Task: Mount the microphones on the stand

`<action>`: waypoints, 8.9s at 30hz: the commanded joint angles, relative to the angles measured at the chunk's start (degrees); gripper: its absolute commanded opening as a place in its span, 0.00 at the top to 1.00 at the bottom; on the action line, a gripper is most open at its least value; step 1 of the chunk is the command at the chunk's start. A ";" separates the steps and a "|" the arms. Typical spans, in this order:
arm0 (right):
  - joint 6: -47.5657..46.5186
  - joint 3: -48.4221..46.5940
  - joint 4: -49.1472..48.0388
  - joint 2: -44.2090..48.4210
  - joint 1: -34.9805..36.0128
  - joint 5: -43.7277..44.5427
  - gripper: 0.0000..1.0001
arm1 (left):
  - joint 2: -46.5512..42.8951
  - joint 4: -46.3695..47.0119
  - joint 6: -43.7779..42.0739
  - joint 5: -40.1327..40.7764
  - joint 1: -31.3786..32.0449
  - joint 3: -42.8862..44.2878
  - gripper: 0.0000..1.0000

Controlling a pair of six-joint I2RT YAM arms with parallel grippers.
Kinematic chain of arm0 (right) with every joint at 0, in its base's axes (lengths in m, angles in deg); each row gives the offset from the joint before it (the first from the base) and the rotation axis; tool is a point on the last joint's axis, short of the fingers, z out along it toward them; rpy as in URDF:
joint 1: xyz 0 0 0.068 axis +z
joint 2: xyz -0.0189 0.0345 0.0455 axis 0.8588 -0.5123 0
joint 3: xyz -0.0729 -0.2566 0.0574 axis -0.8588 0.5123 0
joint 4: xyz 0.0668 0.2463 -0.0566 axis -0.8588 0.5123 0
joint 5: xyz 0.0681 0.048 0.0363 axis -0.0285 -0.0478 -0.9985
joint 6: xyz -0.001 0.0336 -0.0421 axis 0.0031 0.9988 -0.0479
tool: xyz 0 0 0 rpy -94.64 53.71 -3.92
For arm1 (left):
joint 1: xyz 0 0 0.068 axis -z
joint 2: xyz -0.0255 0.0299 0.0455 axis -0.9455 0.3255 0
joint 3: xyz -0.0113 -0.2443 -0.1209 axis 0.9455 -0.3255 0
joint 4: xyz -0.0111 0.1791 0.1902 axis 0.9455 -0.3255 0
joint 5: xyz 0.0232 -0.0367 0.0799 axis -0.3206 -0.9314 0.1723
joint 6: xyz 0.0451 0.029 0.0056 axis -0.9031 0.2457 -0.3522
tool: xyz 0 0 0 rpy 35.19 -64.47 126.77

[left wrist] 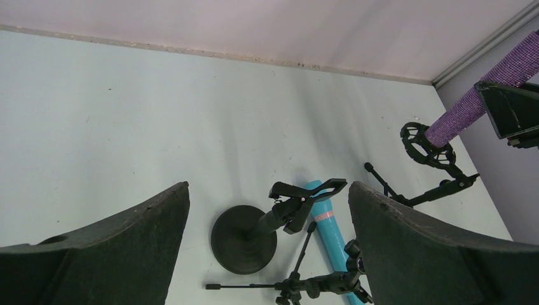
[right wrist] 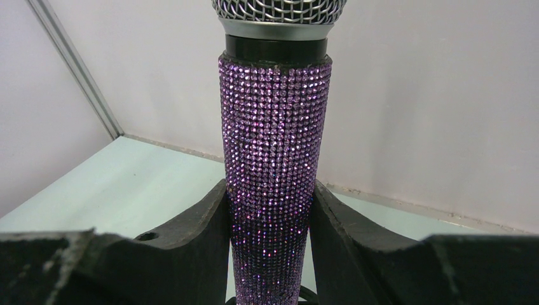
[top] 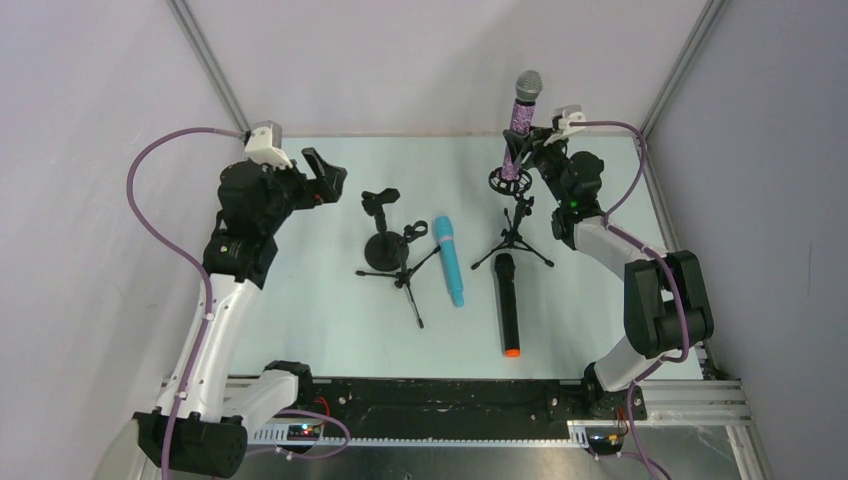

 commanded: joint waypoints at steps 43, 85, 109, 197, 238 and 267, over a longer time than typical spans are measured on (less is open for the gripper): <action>-16.61 6.49 1.96 2.84 6.09 10.53 1.00 | 0.15 1.76 0.77 -1.66 0.34 0.96 0.02; -1.54 6.52 20.79 13.41 7.70 15.87 0.07 | 0.30 1.80 0.74 -2.59 0.53 1.07 0.02; 6.31 6.78 53.00 32.11 6.74 7.28 0.01 | 13.12 1.75 6.41 -3.57 0.33 19.05 0.02; -1.18 -9.22 56.42 17.05 9.51 19.03 1.00 | 17.01 2.01 6.37 -5.60 0.69 14.94 0.02; -9.90 -10.74 35.57 21.91 9.16 20.24 1.00 | 17.32 2.05 5.89 -6.02 0.91 14.95 0.02; -8.95 -15.45 19.22 11.57 6.67 21.73 1.00 | 16.97 2.02 5.77 -5.44 0.94 14.89 0.02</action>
